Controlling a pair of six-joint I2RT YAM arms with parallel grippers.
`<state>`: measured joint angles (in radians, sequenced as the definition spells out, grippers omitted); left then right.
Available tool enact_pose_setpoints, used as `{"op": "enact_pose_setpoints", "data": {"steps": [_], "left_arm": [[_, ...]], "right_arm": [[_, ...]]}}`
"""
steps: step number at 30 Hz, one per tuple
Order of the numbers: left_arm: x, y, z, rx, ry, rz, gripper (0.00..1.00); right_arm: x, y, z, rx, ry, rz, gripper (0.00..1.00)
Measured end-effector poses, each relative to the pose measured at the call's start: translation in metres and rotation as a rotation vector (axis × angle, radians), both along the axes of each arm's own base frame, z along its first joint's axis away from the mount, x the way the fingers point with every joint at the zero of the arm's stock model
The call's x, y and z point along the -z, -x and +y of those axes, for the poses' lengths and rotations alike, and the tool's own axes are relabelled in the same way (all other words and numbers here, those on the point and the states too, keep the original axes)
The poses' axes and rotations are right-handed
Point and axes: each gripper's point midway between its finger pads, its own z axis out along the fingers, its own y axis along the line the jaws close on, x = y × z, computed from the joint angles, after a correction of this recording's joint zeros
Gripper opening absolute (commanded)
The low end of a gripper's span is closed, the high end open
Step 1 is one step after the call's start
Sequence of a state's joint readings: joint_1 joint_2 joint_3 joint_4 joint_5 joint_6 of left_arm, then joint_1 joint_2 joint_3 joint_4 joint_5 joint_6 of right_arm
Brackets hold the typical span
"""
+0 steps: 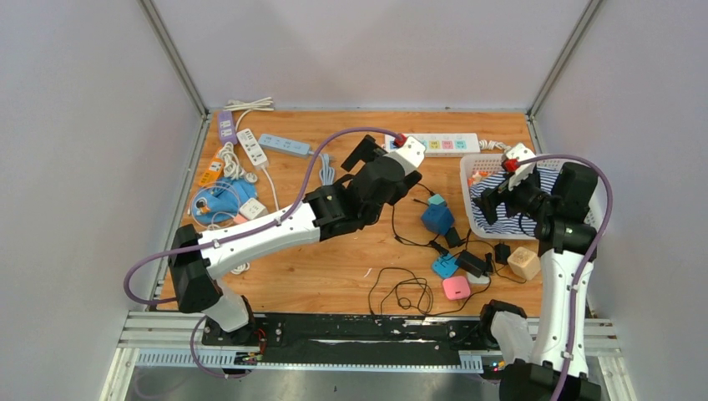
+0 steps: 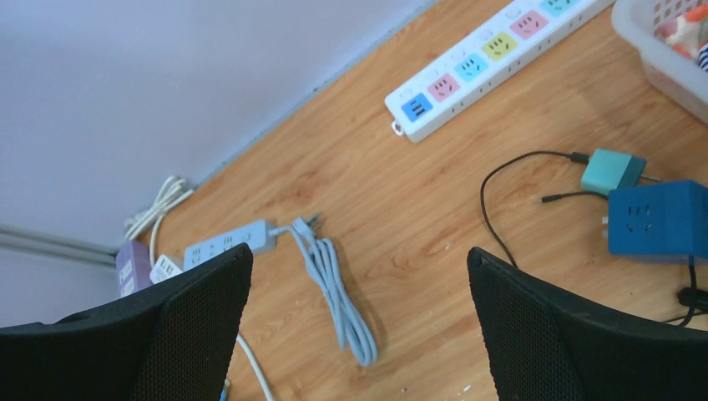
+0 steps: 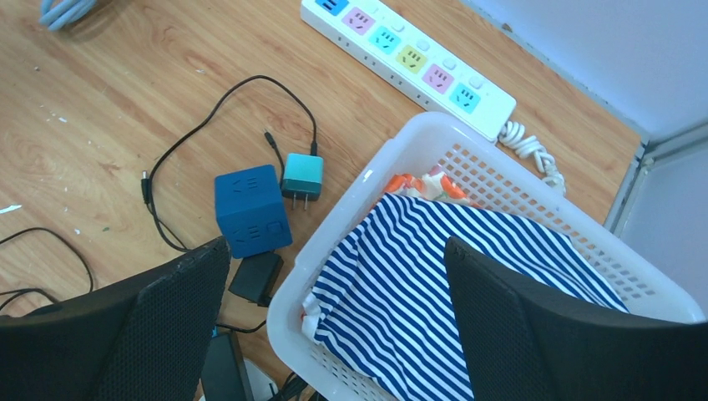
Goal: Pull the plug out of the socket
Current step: Reset both arms
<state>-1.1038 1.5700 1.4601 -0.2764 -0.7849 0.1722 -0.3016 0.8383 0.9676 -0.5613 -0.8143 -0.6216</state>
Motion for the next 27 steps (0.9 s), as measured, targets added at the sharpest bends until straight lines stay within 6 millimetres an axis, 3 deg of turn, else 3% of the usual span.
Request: {"op": "enact_pose_setpoints", "data": {"steps": [4, 9, 12, 16, 21, 27], "left_arm": [[-0.01, -0.002, -0.009, 0.046, 0.02, -0.033, 1.0], [0.019, 0.007, -0.013, 0.126, -0.024, 0.007, 1.0], [0.031, 0.014, -0.013, 0.168, -0.034, 0.034, 1.0], [0.022, 0.027, -0.008, 0.23, 0.007, 0.037, 1.0], [-0.006, 0.038, 0.001, 0.285, 0.113, -0.011, 1.0], [0.005, 0.031, 0.0, 0.295, 0.113, 0.006, 1.0]], "right_arm": [[0.008, -0.006, -0.013, 0.044, -0.02, 0.016, 1.0], [0.029, -0.006, -0.02, 0.062, -0.049, 0.062, 1.0], [0.029, -0.005, -0.027, 0.081, -0.065, 0.059, 1.0], [0.025, -0.004, -0.031, 0.087, -0.077, 0.036, 1.0], [0.029, -0.004, -0.034, 0.091, -0.092, 0.038, 1.0], [0.028, -0.004, -0.038, 0.104, -0.104, 0.035, 1.0]]}}
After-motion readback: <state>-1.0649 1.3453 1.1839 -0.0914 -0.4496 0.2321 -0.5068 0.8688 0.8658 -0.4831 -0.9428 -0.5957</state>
